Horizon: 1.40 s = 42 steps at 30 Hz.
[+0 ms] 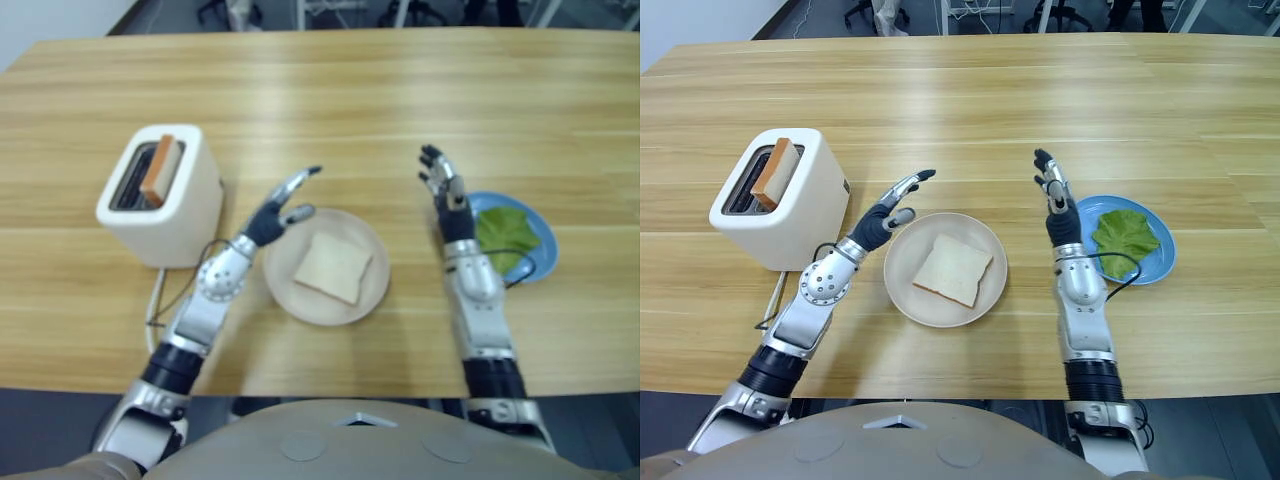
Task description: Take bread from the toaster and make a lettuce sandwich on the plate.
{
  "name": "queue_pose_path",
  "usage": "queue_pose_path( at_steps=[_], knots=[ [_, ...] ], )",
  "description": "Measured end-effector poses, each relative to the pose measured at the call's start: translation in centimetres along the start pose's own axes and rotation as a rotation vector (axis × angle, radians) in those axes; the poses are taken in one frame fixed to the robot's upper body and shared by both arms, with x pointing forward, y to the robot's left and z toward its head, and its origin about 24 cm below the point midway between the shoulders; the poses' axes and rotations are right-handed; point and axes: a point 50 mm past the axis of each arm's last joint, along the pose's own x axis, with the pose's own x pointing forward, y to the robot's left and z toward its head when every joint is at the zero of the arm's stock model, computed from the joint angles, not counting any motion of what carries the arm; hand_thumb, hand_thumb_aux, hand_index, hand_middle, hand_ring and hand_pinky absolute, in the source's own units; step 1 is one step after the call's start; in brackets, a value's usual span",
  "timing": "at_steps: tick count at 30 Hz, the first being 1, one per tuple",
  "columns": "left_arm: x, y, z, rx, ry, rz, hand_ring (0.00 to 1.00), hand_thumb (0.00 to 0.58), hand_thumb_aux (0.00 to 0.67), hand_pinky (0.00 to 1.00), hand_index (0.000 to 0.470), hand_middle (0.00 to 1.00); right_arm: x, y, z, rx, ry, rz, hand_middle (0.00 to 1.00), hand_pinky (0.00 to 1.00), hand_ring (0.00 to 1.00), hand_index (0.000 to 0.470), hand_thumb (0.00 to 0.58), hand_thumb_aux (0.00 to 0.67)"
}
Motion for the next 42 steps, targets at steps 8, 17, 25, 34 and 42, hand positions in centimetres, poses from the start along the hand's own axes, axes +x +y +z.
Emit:
queue_pose_path(
  at_steps=[8,17,25,34,42],
  knots=[
    [-1.4,0.9,-1.2,-0.312,0.059,0.137,0.00,0.000,0.000,0.00,0.000,0.00,-0.1,-7.7,3.3,-0.852,-0.011,-0.025,0.00,0.00,0.00,0.000,0.000,0.000],
    [-2.2,1.5,-1.3,-0.361,0.075,0.198,0.00,0.000,0.000,0.00,0.000,0.00,-1.0,-14.3,-4.3,-1.529,0.396,0.201,0.00,0.00,0.00,0.000,0.000,0.000],
    [-2.7,0.8,-1.5,-0.324,0.098,0.193,0.00,0.000,0.000,0.00,0.000,0.00,-2.5,-14.1,-8.9,-1.641,0.584,0.447,0.00,0.00,0.00,0.000,0.000,0.000],
    [-2.8,0.5,-1.1,-0.292,0.085,0.182,0.00,0.000,0.000,0.00,0.000,0.00,-0.8,-12.4,-10.4,-1.675,0.565,0.514,0.00,0.00,0.00,0.000,0.000,0.000],
    [-2.9,-0.1,-1.0,-0.282,0.084,0.175,0.00,0.000,0.000,0.00,0.000,0.00,-0.6,-12.2,-10.7,-1.671,0.540,0.512,0.00,0.00,0.00,0.370,0.558,0.539]
  ],
)
